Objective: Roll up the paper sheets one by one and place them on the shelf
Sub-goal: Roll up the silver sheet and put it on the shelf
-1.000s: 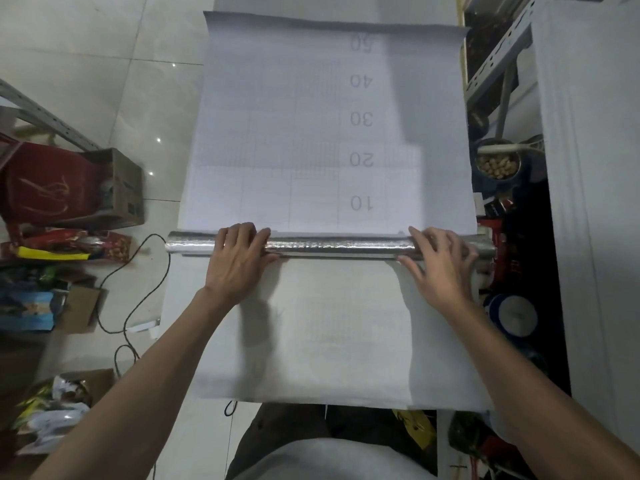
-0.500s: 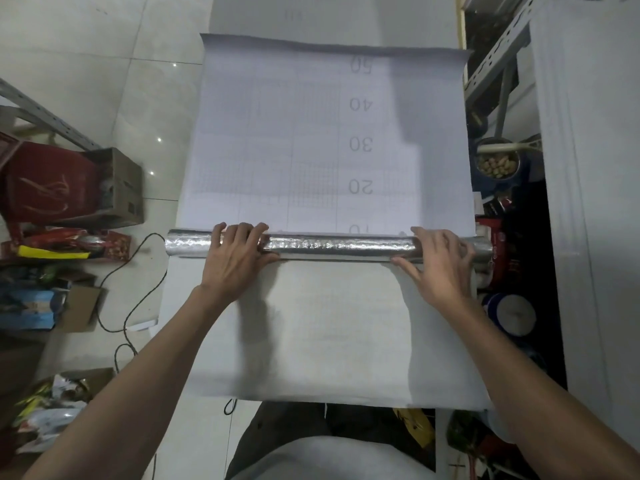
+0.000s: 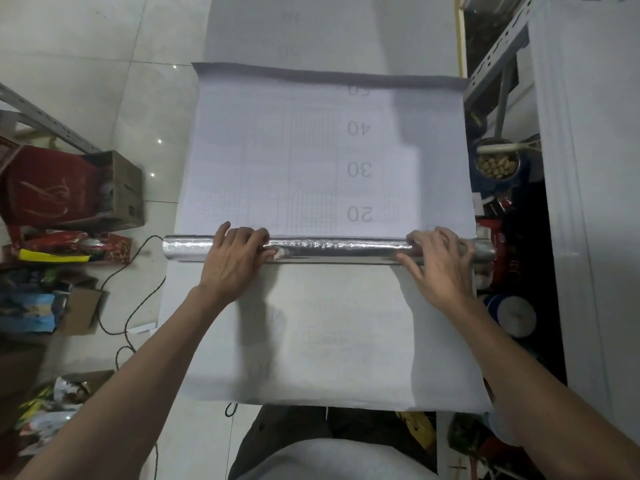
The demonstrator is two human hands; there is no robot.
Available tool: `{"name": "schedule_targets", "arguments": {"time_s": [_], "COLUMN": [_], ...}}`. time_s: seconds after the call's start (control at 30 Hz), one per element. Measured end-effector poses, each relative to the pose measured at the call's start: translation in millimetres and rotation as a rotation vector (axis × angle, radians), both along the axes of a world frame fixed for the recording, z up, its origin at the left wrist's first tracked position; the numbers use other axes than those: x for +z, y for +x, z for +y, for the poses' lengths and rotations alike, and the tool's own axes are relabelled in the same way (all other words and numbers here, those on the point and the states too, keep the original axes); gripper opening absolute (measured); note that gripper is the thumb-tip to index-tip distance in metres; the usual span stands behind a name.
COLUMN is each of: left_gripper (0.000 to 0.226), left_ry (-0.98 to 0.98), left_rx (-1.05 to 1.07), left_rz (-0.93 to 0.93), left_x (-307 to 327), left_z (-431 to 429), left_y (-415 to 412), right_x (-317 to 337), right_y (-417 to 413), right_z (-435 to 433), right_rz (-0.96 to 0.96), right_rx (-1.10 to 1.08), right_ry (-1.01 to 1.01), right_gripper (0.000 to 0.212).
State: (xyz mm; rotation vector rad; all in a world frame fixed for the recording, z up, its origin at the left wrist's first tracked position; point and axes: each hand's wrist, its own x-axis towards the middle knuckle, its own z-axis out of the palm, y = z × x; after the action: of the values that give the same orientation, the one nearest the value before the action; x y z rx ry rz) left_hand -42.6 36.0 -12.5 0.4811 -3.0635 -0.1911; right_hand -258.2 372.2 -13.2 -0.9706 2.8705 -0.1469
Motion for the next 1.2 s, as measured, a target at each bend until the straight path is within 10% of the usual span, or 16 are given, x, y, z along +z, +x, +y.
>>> {"name": "schedule_targets", "arguments": {"time_s": [0.27,0.83,1.2], "left_gripper": [0.075,0.046,0.068], "left_ry": [-0.1,0.005,-0.017], "left_rx": [-0.047,-0.057,-0.023], "left_rz": [-0.073,0.029,-0.019], "left_x": [2,-4,-2], "left_z": [0,-2,-1], "left_y": [-4,11,12], "right_x": [5,6,9], "right_y": [6,3,2], "right_z": [-9,-3,-5], "right_rz": [-0.03,-0.096,-0.069], "right_rx": [-0.024,-0.036,-0.037], "right_ry": [0.085,0.022,-0.03], "right_gripper": [0.079,0.064,0.062]}}
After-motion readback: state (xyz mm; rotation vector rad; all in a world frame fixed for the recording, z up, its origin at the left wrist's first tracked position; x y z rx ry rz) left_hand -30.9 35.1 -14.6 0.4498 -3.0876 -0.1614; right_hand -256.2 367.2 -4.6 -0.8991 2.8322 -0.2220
